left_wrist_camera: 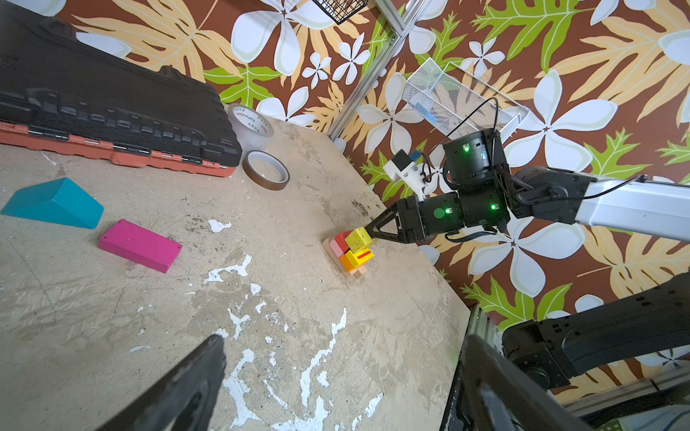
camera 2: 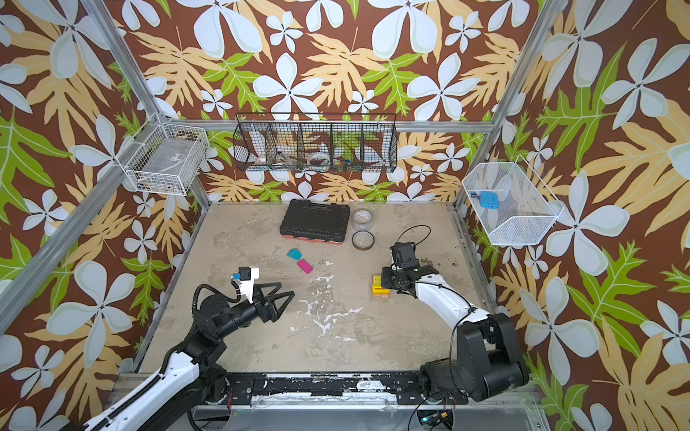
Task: Build the wood block tower
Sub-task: 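Lower the yellow cube beside the first one and open the right gripper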
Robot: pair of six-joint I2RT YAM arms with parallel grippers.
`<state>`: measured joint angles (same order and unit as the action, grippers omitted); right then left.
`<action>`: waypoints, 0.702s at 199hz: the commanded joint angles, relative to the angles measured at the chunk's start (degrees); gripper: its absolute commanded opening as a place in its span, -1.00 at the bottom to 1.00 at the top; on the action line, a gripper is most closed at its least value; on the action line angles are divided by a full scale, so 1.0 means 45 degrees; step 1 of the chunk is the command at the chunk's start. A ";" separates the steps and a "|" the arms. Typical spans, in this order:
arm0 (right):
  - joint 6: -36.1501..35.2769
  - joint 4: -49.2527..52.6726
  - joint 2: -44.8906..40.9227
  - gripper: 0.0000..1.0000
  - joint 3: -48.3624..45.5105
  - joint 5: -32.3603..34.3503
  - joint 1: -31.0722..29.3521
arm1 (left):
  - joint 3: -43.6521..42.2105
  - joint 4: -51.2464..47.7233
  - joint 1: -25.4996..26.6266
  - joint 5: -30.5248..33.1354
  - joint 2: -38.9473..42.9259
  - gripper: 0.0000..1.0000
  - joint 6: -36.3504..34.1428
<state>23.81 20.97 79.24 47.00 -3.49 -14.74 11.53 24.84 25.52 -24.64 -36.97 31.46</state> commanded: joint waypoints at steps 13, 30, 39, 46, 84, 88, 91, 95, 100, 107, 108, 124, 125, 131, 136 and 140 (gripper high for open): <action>0.0213 -0.0051 -0.0225 -0.24 0.0102 0.0132 -0.0015 | 0.0011 0.0231 0.0015 -0.0065 0.0025 1.00 0.0105; 0.0293 -0.0051 -0.0349 -0.20 0.0068 0.0169 -0.0021 | 0.0021 0.0233 0.0021 -0.0083 0.0050 0.99 0.0098; 0.0313 -0.0076 -0.0429 -0.18 0.0043 0.0179 -0.0025 | 0.0014 0.0239 0.0029 -0.0069 0.0051 1.00 0.0098; 0.0314 -0.0075 -0.0467 -0.18 0.0043 0.0180 -0.0025 | 0.0000 0.0233 0.0032 -0.0063 0.0046 1.00 0.0103; 0.0315 0.0083 -0.0720 -0.17 0.0121 0.0334 -0.0023 | -0.0002 0.0220 0.0032 -0.0051 0.0046 0.99 0.0098; 0.0314 0.0119 -0.0770 -0.18 0.0138 0.0374 -0.0023 | 0.0014 0.0217 0.0028 -0.0051 0.0067 1.00 0.0098; 0.0314 0.0139 -0.0807 -0.18 0.0140 0.0412 -0.0025 | -0.0001 0.0221 0.0032 -0.0044 0.0071 1.00 0.0098; 0.0314 0.0163 -0.0873 -0.18 0.0159 0.0481 -0.0015 | 0.0008 0.0222 0.0032 -0.0051 0.0057 1.00 0.0098; 0.0323 0.0210 -0.0951 -0.18 0.0169 0.0579 -0.0024 | 0.0007 0.0203 0.0032 -0.0051 0.0059 1.00 0.0098; 0.0314 0.0259 -0.1101 -0.18 0.0177 0.0776 -0.0012 | -0.0002 0.0203 0.0032 -0.0038 0.0075 1.00 0.0099; 0.0314 0.0260 -0.1123 -0.18 0.0168 0.0795 -0.0009 | 0.0007 0.0203 0.0032 -0.0044 0.0083 1.00 0.0099; 0.0333 0.0227 -0.1599 -0.18 0.0078 0.1196 0.0051 | 0.0011 0.0188 0.0032 -0.0051 0.0086 1.00 0.0098; 0.0333 0.0235 -0.1636 -0.18 0.0080 0.1220 0.0062 | 0.0014 0.0186 0.0032 -0.0051 0.0079 1.00 0.0098; 0.0333 0.0242 -0.1806 -0.18 0.0048 0.1340 0.0087 | -0.0013 0.0188 0.0032 -0.0029 0.0088 1.00 0.0108; 0.0367 0.0224 -0.1932 -0.18 -0.0005 0.1434 0.0139 | -0.0015 0.0181 0.0032 -0.0022 0.0075 1.00 0.0098; 0.0387 0.0236 -0.2046 -0.18 -0.0044 0.1502 0.0160 | -0.0001 0.0168 0.0032 0.0005 0.0087 1.00 0.0108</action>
<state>25.08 21.91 72.14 47.29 -0.27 -14.52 11.53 24.60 25.56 -24.62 -36.71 31.46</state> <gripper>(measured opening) 0.411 0.998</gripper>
